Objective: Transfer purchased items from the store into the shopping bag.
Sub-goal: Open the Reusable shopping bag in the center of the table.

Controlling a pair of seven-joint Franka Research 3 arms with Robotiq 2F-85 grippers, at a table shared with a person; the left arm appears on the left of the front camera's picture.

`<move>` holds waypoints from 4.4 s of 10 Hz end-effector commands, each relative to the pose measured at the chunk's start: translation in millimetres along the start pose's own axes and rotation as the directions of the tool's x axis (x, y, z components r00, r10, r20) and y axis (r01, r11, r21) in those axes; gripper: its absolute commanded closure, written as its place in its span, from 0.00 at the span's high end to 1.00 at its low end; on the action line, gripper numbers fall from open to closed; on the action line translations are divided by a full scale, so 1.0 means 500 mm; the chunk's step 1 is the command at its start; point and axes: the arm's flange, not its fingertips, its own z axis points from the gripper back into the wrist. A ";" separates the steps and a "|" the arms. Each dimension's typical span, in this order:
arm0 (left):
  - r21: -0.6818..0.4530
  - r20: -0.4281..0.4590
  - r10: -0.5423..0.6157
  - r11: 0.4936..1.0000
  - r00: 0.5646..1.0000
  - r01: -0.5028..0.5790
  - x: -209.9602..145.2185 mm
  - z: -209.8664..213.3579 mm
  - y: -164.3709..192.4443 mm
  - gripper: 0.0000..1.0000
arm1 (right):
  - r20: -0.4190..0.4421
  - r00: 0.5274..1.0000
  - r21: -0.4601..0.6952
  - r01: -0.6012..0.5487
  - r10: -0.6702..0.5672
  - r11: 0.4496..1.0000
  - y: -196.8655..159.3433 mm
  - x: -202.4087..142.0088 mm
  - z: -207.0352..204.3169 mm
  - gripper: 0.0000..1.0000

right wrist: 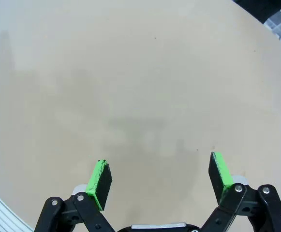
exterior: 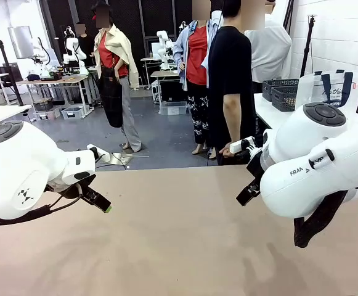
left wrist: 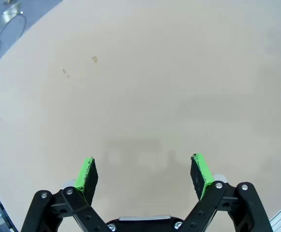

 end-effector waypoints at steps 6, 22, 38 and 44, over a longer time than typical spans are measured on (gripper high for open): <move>0.001 0.000 0.002 1.000 1.000 -0.002 -0.001 0.000 0.002 1.00 | 0.000 1.000 0.000 0.000 0.000 1.000 0.000 0.000 0.000 1.00; 0.001 0.000 0.002 1.000 1.000 -0.002 -0.001 0.000 0.002 1.00 | 0.000 1.000 0.000 0.000 0.000 1.000 0.000 0.000 0.000 1.00; 0.001 0.000 0.002 1.000 1.000 -0.002 -0.001 0.000 0.002 1.00 | 0.000 1.000 0.000 0.000 0.000 1.000 0.000 0.000 0.000 1.00; 0.001 0.000 0.002 1.000 1.000 -0.002 -0.001 0.000 0.002 1.00 | 0.000 1.000 0.000 0.000 0.000 1.000 0.000 0.000 0.000 1.00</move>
